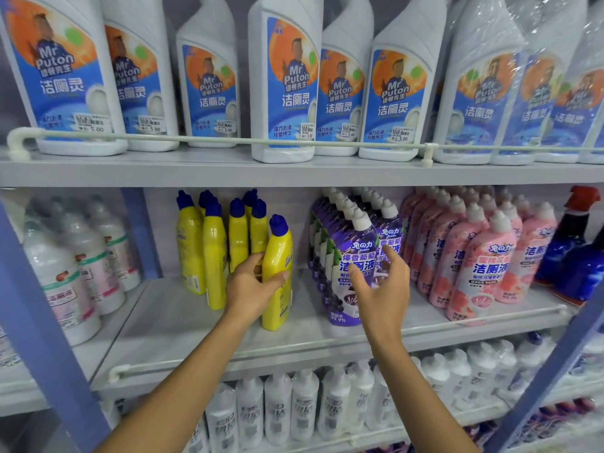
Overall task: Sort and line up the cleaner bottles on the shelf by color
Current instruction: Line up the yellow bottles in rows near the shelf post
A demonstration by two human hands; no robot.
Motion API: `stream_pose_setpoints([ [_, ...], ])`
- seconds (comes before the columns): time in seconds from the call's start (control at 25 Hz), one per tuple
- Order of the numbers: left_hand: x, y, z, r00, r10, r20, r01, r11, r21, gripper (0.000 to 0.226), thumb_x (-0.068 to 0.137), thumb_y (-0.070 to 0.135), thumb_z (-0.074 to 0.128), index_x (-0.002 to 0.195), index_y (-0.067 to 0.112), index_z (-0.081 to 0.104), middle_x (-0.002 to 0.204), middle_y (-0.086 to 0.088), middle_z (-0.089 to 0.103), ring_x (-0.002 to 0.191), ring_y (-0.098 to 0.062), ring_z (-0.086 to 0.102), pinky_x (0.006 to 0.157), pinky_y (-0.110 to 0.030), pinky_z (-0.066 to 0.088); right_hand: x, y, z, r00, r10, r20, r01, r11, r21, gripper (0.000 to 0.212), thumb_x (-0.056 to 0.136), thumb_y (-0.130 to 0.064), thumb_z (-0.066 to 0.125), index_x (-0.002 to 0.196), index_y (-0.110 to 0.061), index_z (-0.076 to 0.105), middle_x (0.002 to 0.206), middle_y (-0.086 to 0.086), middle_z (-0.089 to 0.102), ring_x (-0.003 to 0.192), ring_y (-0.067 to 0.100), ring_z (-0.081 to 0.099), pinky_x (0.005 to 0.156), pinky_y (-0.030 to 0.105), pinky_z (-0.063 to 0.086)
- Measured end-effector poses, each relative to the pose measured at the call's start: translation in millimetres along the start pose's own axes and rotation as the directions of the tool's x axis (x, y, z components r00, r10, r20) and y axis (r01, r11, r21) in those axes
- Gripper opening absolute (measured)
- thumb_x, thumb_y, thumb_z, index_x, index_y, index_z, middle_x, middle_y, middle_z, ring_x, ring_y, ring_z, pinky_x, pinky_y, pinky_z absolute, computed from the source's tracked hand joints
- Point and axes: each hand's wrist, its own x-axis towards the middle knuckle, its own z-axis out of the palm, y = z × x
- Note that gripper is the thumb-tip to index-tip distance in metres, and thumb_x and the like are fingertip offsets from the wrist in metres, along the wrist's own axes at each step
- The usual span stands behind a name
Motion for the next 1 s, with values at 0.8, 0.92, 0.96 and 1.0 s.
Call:
stream_pose_setpoints([
  [0.8,43,-58,-86,0.953,-0.033,-0.301,0.08,0.986,0.146,0.026,0.083,0.027,0.086,0.097,0.032,0.065,0.093,0.003,0.075,0.089,-0.025,0.074,0.086,-0.048,0.062,-5,-13,112,0.85,-0.114,0.514,0.029,0.985,0.171,0.073,0.08,-0.034,0.084,0.144,-0.03,0.05,0.13,-0.005,0.065,0.117,0.008,0.063,0.102,0.034,0.054],
  [0.92,36,-63,-102,0.935,-0.001,-0.355,0.069,0.981,0.179,0.029,0.084,0.018,0.085,0.108,0.023,0.069,0.093,0.0,0.074,0.087,-0.028,0.073,0.086,-0.047,0.061,7,-10,120,0.846,-0.087,0.526,0.032,0.993,0.113,0.078,0.078,-0.047,0.077,0.149,-0.036,0.045,0.126,-0.003,0.068,0.119,0.015,0.064,0.102,0.043,0.054],
  [0.96,33,-61,-107,0.93,0.01,-0.367,0.065,0.979,0.192,0.029,0.085,0.017,0.084,0.111,0.018,0.07,0.093,-0.002,0.074,0.086,-0.029,0.072,0.085,-0.043,0.061,13,-9,124,0.848,-0.056,0.526,0.004,0.995,0.099,0.08,0.078,-0.047,0.076,0.15,-0.035,0.044,0.124,-0.001,0.069,0.118,0.018,0.064,0.102,0.046,0.054],
  [1.0,30,-61,-112,0.925,0.006,-0.38,0.075,0.977,0.2,0.029,0.086,0.016,0.083,0.112,0.014,0.071,0.094,-0.004,0.074,0.086,-0.028,0.071,0.084,-0.039,0.059,18,-8,128,0.849,-0.031,0.528,-0.02,0.996,0.09,0.08,0.079,-0.043,0.077,0.151,-0.033,0.044,0.121,0.0,0.07,0.117,0.02,0.065,0.101,0.047,0.054],
])
